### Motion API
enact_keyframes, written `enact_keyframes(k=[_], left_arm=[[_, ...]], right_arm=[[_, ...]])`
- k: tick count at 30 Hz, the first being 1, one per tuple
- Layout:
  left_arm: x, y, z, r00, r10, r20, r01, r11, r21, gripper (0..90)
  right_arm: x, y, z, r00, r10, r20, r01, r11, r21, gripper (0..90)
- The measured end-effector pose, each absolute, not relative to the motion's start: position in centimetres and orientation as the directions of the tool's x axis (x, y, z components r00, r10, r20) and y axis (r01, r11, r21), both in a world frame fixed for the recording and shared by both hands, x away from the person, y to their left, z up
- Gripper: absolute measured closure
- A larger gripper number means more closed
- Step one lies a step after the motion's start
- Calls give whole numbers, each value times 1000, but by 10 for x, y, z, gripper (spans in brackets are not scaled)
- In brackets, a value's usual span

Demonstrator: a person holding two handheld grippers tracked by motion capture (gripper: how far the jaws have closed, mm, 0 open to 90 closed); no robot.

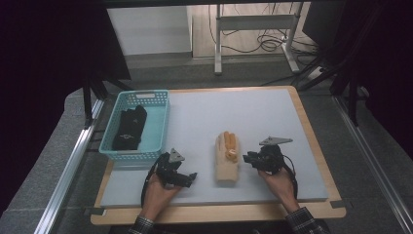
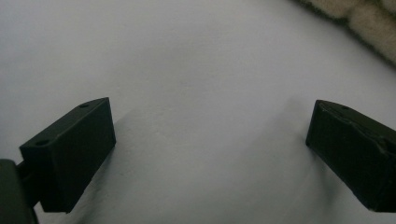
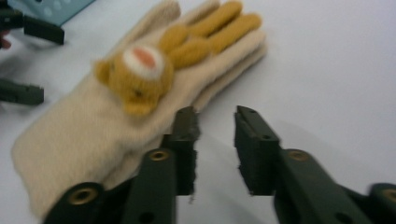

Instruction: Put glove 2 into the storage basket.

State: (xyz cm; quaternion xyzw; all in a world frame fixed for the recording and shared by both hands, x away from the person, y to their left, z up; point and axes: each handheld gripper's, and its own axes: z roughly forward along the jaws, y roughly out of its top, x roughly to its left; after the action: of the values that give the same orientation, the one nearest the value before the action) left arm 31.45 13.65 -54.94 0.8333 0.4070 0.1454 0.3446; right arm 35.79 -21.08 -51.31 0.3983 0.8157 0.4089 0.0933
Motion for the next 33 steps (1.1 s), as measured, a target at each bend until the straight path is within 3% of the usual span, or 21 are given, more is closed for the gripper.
enact_keyframes(k=[5,33], left_arm=[[315,137,-549,627,778,-39,578,-431,693,17],[306,168,-551,599,800,-41,599,-414,685,0]], right_arm=[[349,-205,-524,-704,696,144,553,409,726,850],[346,-123,-534,-807,586,72,445,523,727,827]])
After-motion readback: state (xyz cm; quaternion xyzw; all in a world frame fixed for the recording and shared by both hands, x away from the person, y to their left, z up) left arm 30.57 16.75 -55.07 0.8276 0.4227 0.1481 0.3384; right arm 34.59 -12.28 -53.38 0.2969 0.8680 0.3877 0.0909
